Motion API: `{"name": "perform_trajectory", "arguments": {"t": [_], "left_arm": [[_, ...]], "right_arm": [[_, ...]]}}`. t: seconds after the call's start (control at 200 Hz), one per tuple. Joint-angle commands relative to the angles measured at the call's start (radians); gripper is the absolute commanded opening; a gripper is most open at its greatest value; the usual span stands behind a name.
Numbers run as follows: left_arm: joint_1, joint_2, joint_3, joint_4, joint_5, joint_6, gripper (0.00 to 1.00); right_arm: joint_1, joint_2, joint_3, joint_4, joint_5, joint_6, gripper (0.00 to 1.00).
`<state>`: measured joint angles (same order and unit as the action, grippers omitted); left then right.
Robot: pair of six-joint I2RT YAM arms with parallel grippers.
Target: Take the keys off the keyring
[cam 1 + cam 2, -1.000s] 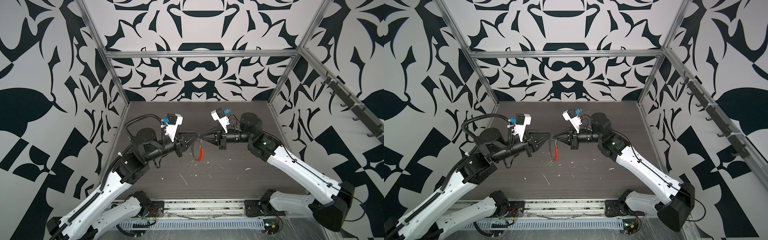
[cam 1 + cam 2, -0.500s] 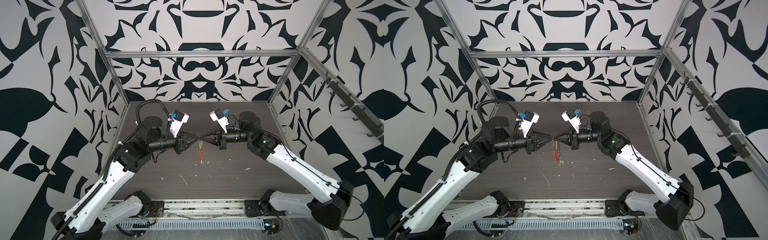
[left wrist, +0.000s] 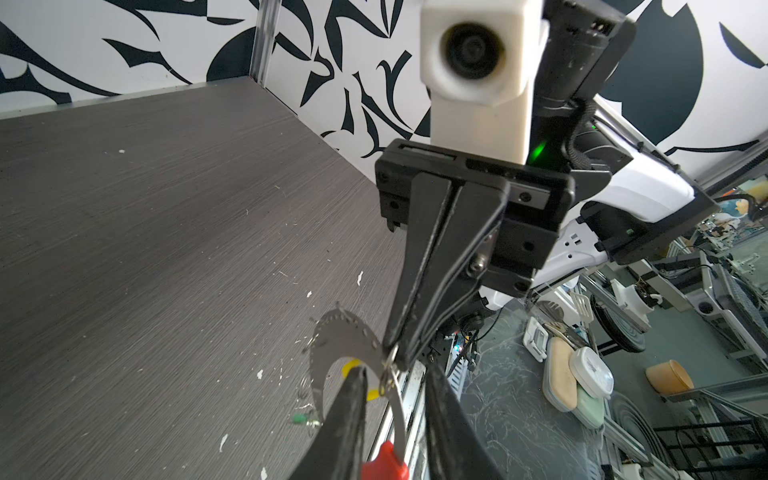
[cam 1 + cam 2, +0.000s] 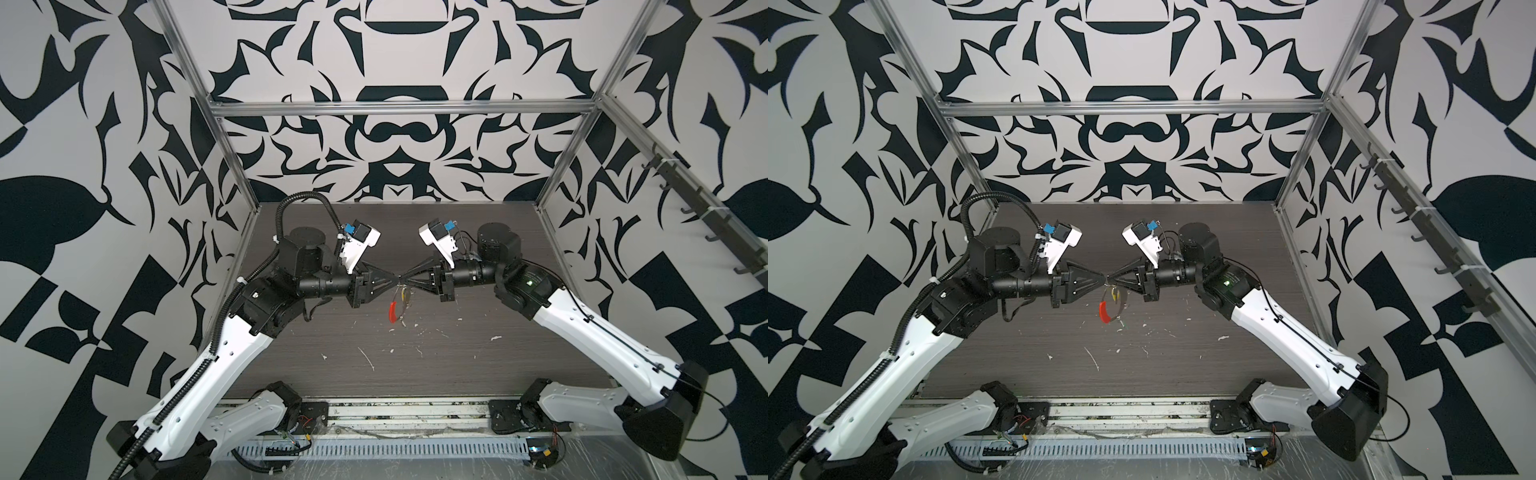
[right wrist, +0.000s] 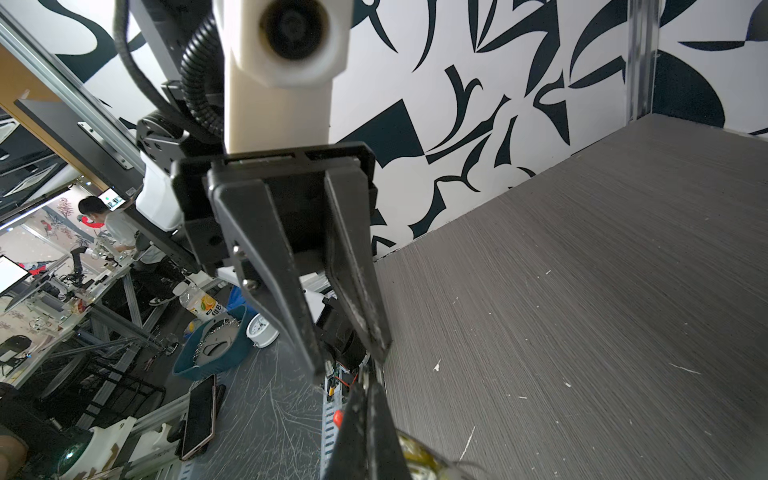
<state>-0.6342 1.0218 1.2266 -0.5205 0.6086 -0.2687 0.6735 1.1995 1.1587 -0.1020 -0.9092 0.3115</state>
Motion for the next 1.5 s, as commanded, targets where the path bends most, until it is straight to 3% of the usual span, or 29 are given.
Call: {"name": "perform_trajectory", "arguments": {"t": [0.0, 0.14, 0.285, 0.59, 0.715, 0.905, 1.19, 1.38, 1.495], "left_arm": [[0.004, 0.010, 0.034, -0.034, 0.015, 0.016, 0.28], [0.004, 0.021, 0.039, -0.026, 0.028, 0.015, 0.28], [0.004, 0.033, 0.042, -0.021, 0.053, 0.010, 0.17], [0.004, 0.041, 0.033, -0.019, 0.065, 0.002, 0.16], [0.004, 0.043, 0.028, -0.016, 0.065, -0.004, 0.06], [0.004, 0.041, 0.017, -0.003, 0.060, -0.009, 0.00], [0.004, 0.006, -0.028, 0.063, 0.029, -0.015, 0.00], [0.004, -0.006, -0.045, 0.092, 0.029, -0.022, 0.00], [0.004, -0.015, -0.056, 0.112, 0.028, -0.023, 0.00]], "right_arm": [[-0.004, -0.020, 0.047, 0.036, -0.029, -0.013, 0.00], [-0.004, -0.018, 0.045, 0.037, -0.029, -0.015, 0.00], [-0.005, -0.020, 0.047, 0.037, -0.025, -0.014, 0.00], [-0.004, -0.018, 0.047, 0.042, -0.010, -0.011, 0.00], [-0.004, -0.017, 0.050, 0.047, -0.008, -0.008, 0.00], [-0.005, -0.015, 0.049, 0.055, -0.004, 0.002, 0.00], [-0.005, -0.027, 0.043, 0.070, 0.030, 0.008, 0.00], [-0.004, -0.046, 0.038, 0.077, 0.078, 0.001, 0.28], [-0.005, -0.073, 0.034, 0.066, 0.135, -0.016, 0.36]]}}
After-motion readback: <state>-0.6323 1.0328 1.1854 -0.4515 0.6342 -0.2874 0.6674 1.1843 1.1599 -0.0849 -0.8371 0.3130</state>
